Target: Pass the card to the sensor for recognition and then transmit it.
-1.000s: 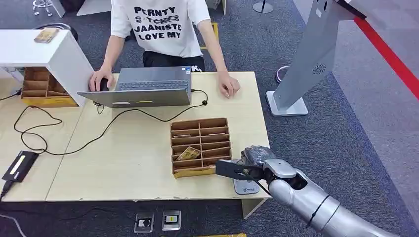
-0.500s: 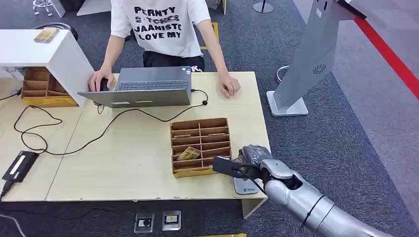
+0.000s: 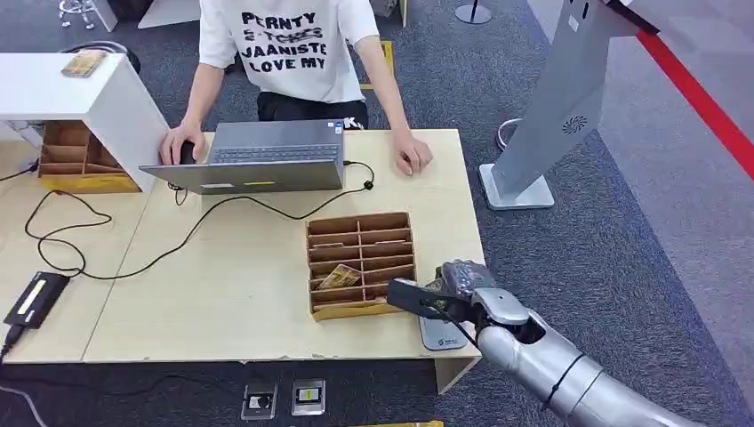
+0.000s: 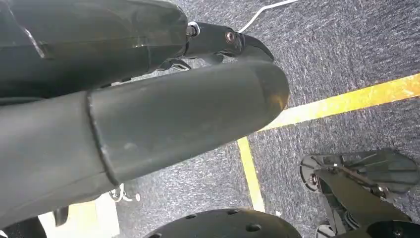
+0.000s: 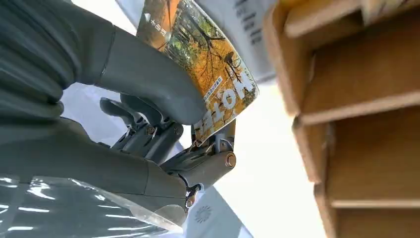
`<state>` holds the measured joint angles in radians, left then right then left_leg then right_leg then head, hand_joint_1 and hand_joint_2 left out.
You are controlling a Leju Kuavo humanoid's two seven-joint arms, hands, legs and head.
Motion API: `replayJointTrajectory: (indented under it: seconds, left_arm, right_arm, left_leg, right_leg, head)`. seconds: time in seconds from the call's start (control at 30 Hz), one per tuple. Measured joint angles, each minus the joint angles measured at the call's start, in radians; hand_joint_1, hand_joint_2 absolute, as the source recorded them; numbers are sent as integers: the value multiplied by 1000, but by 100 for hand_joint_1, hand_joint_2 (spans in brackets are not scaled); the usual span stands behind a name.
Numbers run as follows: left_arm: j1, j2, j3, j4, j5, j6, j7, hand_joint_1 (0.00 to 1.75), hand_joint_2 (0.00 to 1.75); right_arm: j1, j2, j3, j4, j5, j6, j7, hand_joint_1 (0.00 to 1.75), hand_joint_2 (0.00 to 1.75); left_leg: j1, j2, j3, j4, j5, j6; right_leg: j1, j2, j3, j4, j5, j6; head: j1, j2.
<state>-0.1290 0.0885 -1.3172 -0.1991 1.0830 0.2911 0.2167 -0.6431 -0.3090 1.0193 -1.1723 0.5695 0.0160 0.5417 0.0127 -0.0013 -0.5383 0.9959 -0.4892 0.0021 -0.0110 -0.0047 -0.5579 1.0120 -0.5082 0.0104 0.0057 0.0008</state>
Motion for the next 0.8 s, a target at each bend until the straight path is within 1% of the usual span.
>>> replayJointTrajectory:
  seconds: [0.13,0.27,0.53,0.73,0.8]
  left_arm:
    - [0,0,0,0,2,0,0,0,0]
    - [0,0,0,0,5,2,0,0,0]
    - [1,0,2,0,18,6,0,0,0]
    - [2,0,5,0,23,9,0,0,0]
    - [2,-1,5,0,21,13,-9,0,0]
  right_arm:
    - [-2,-8,-5,-4,18,-10,15,175,175]
    - [-3,-21,-29,-26,32,-32,31,175,175]
    - [0,-55,-88,-99,111,-116,69,175,175]
    - [15,-74,-151,-178,195,-177,79,175,175]
    - [24,-77,-169,-210,219,-187,84,175,175]
  left_leg:
    - [0,0,0,0,0,0]
    - [0,0,0,0,0,0]
    - [0,0,0,0,0,0]
    - [0,0,0,0,0,0]
    - [0,0,0,0,0,0]
  right_leg:
    - [0,0,0,0,0,0]
    - [0,0,0,0,0,0]
    - [0,0,0,0,0,0]
    - [0,0,0,0,0,0]
    - [0,0,0,0,0,0]
  head:
    - [0,0]
    - [0,0]
    - [0,0]
    - [0,0]
    - [0,0]
